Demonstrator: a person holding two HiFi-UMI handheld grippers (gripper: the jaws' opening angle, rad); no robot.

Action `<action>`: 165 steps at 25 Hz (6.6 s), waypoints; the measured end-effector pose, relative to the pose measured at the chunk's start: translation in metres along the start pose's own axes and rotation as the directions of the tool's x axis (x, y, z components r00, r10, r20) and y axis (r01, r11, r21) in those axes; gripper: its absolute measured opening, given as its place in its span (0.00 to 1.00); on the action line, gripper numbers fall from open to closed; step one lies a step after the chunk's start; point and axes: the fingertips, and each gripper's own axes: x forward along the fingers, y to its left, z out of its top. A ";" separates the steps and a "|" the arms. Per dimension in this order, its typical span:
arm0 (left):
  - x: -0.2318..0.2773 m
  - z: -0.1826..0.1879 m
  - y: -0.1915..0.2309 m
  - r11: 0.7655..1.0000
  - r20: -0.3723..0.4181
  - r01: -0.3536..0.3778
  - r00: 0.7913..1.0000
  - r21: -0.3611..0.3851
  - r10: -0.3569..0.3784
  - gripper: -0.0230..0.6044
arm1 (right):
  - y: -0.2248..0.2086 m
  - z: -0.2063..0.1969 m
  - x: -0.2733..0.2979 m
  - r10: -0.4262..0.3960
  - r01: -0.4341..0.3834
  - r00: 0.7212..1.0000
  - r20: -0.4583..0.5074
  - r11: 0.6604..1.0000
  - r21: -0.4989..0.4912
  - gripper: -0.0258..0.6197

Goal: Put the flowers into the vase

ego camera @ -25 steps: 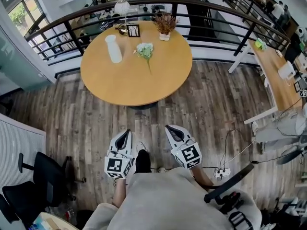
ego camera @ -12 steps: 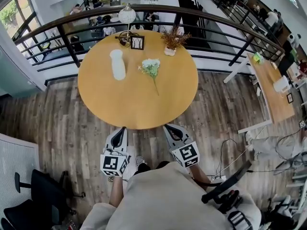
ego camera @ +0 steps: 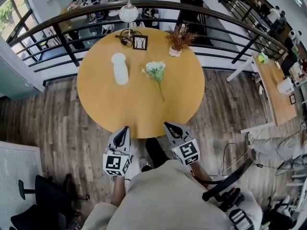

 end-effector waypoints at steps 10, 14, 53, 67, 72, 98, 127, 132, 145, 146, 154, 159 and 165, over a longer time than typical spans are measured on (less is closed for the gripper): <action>0.090 0.011 0.077 0.997 -0.062 -0.059 0.996 0.059 0.063 0.05 | -0.068 0.016 0.097 0.043 -0.042 0.999 -0.003 0.998 0.048 0.05; 0.129 0.016 0.104 0.993 -0.089 -0.089 0.991 0.074 0.096 0.05 | -0.098 0.017 0.128 0.053 -0.050 0.998 -0.028 0.996 0.078 0.05; 0.152 -0.025 0.154 1.000 -0.243 -0.020 0.970 -0.015 0.016 0.05 | -0.232 -0.138 0.302 0.168 0.163 0.702 -0.692 0.908 0.385 0.32; 0.152 -0.020 0.147 1.000 -0.222 -0.015 0.975 0.002 0.015 0.05 | -0.238 -0.065 0.308 0.030 0.096 0.866 -0.499 0.970 0.225 0.15; 0.149 -0.014 0.142 1.000 -0.202 -0.022 0.979 0.015 0.025 0.05 | -0.240 0.051 0.324 0.006 0.032 0.971 -0.238 0.987 0.156 0.15; 0.199 -0.001 0.151 1.000 -0.227 -0.023 0.974 0.004 0.024 0.05 | -0.078 0.288 0.314 0.465 -0.503 0.732 0.498 0.862 -0.067 0.15; 0.202 -0.027 0.137 1.000 -0.259 0.011 0.966 0.019 -0.006 0.05 | -0.059 0.083 0.340 0.404 -0.410 0.903 0.146 0.912 0.011 0.68; 0.202 -0.025 0.134 1.000 -0.260 0.009 0.966 0.022 -0.003 0.05 | -0.079 0.033 0.313 0.380 -0.385 0.923 0.062 0.907 0.172 0.51; 0.218 -0.011 0.086 0.995 -0.237 0.067 0.970 0.068 -0.049 0.05 | -0.098 0.000 0.252 0.263 -0.258 0.965 0.000 0.947 0.191 0.05; 0.216 -0.010 0.082 0.994 -0.235 0.078 0.970 0.073 -0.059 0.05 | -0.096 0.000 0.246 0.258 -0.253 0.966 -0.003 0.949 0.186 0.05; 0.181 -0.006 0.068 0.984 -0.196 0.149 0.972 0.100 -0.128 0.05 | -0.064 0.013 0.207 0.178 -0.177 0.984 0.012 0.970 0.164 0.05; 0.120 -0.033 0.075 0.985 -0.222 0.166 0.963 0.057 -0.149 0.05 | -0.007 0.000 0.194 0.175 -0.170 0.984 -0.017 0.972 0.163 0.05; 0.049 -0.045 0.065 0.984 -0.219 0.172 0.963 0.046 -0.158 0.05 | 0.060 -0.007 0.149 0.151 -0.147 0.988 -0.014 0.980 0.137 0.05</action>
